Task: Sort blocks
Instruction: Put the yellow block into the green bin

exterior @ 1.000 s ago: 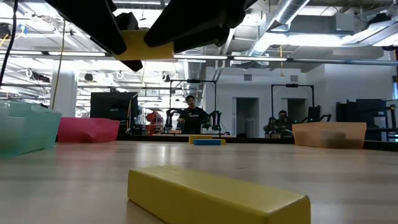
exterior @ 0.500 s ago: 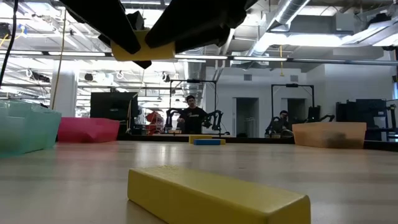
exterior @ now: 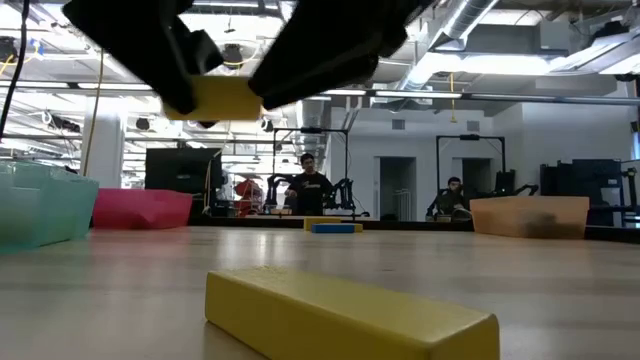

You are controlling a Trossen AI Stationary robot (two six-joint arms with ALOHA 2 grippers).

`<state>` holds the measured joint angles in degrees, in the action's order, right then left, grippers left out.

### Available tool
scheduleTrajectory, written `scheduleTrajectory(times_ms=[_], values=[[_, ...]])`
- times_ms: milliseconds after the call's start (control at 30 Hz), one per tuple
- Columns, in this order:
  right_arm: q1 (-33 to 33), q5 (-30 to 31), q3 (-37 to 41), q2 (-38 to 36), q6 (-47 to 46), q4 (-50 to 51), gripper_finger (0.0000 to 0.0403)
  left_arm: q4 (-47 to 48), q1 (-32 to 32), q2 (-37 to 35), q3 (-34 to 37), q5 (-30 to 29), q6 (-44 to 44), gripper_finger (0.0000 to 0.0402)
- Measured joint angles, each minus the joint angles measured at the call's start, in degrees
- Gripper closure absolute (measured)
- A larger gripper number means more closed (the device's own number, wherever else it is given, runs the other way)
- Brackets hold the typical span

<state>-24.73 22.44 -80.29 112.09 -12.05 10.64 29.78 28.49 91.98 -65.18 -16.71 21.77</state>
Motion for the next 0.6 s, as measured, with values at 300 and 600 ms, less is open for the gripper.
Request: scheduleTrajectory(times_ms=[300, 600], values=[[-0.4, 0.1, 0.0, -1.1, -4.6, 7.8, 0.0149, 18.6, 0.5, -0.1, -4.8, -0.6, 5.0, 0.0275], [-2.9, 0.2, 0.0, -1.2, -8.7, 15.2, 0.0148, 48.7, 3.6, -0.1, -6.0, 1.1, 20.3, 0.0274]])
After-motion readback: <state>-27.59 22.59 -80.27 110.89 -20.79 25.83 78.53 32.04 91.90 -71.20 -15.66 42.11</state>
